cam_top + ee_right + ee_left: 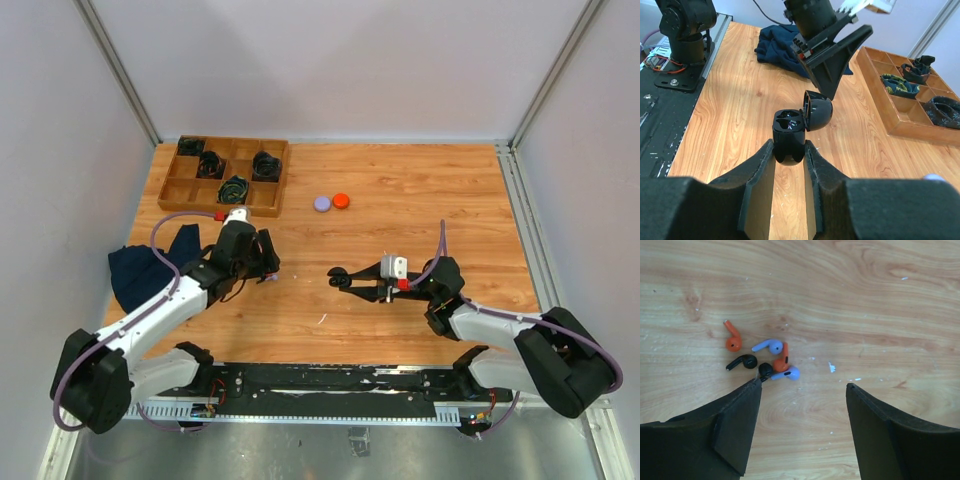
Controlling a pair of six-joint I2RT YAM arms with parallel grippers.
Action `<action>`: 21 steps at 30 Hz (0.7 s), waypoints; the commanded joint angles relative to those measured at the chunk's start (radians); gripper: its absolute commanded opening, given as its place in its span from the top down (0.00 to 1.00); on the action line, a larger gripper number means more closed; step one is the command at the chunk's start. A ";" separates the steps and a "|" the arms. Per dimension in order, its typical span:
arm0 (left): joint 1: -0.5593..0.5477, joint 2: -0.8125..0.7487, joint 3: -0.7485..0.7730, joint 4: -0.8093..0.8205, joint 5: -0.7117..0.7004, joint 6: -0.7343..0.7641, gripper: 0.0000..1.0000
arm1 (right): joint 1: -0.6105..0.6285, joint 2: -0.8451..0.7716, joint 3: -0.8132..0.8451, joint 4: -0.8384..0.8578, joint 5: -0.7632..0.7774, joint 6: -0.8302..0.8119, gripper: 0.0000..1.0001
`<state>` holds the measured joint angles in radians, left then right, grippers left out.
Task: Insert the wireless bluetooth earbuds into the charging case
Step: Pick up the earbud from the center of the board.
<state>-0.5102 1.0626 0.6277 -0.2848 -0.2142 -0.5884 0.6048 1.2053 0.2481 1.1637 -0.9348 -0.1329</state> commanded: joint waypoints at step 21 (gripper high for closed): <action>0.108 0.352 0.044 0.034 0.046 0.041 0.64 | 0.022 0.020 -0.013 0.092 0.037 -0.010 0.97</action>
<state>-0.4107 1.3933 0.6445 -0.2638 -0.1787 -0.5571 0.6132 1.2232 0.2474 1.2068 -0.9112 -0.1329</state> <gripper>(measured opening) 0.358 0.265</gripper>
